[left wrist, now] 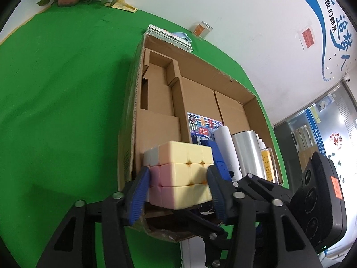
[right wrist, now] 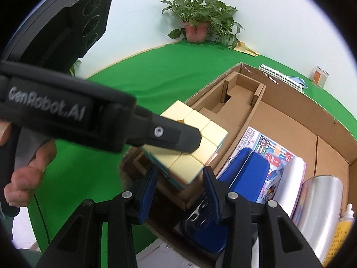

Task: Organize rigid objects
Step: 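Carry the Rubik's cube into the box corner compartment and release, then move the left gripper back to the white power bank on the table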

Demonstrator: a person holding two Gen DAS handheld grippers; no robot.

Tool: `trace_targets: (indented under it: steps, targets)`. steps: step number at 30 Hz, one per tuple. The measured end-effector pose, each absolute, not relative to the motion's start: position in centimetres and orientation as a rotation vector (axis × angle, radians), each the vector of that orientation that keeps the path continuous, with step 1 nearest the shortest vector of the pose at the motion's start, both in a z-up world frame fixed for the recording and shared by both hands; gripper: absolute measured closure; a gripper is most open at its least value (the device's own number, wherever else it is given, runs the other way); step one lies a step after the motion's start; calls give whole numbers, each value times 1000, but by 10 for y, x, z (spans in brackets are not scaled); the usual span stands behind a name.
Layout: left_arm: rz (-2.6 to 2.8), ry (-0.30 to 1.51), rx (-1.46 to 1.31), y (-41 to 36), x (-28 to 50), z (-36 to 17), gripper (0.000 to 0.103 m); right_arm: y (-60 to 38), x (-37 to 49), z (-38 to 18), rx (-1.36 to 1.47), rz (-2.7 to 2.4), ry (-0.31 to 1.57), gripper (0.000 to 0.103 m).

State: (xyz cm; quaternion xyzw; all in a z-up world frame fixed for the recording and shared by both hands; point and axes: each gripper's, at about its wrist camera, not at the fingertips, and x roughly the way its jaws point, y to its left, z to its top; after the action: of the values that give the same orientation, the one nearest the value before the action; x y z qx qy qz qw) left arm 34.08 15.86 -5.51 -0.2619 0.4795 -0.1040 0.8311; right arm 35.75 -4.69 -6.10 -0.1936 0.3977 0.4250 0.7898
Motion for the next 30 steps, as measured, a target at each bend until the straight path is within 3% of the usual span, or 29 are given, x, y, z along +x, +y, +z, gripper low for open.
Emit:
trace_targets:
  steps: [5, 7, 8, 9, 10, 11, 14, 23, 24, 25, 26, 27, 28, 29, 30]
  targets:
    - [-205, 986, -529, 160, 331, -48, 76, -53, 350, -63, -391, 910, 857, 61]
    - [-174, 950, -487, 159, 319, -40, 76, -62, 341, -57, -378, 897, 838, 60]
    - [-163, 927, -469, 159, 312, -34, 72, -67, 336, -53, -376, 875, 810, 50]
    - [-149, 895, -451, 159, 304, -27, 65, -74, 329, -48, -365, 861, 773, 30]
    - [-117, 845, -431, 157, 292, -18, 36, -83, 318, -41, -355, 828, 730, 16]
    - [-91, 811, -423, 158, 284, -13, 0, -93, 307, -36, -339, 774, 687, 2]
    - [-17, 645, -394, 152, 250, -1, 1, -123, 275, -33, -296, 692, 653, 1]
    - [21, 650, -280, 92, 195, -14, 1, -170, 262, -50, -210, 494, 723, 1]
    - [43, 666, -261, 83, 191, -19, 1, -179, 259, -51, -177, 487, 720, 6]
    - [57, 676, -249, 78, 185, -23, 12, -189, 250, -51, -154, 483, 714, 14]
    - [70, 690, -237, 69, 187, -30, 42, -198, 246, -51, -146, 451, 712, 34]
    - [52, 721, -250, 63, 187, -39, 62, -200, 243, -52, -153, 431, 712, 38]
    - [25, 750, -277, 59, 189, -47, 92, -205, 241, -53, -149, 422, 707, 38]
    - [1, 791, -310, 55, 191, -55, 95, -209, 239, -55, -134, 431, 703, 36]
    - [-7, 813, -315, 52, 191, -60, 95, -215, 236, -54, -122, 429, 708, 20]
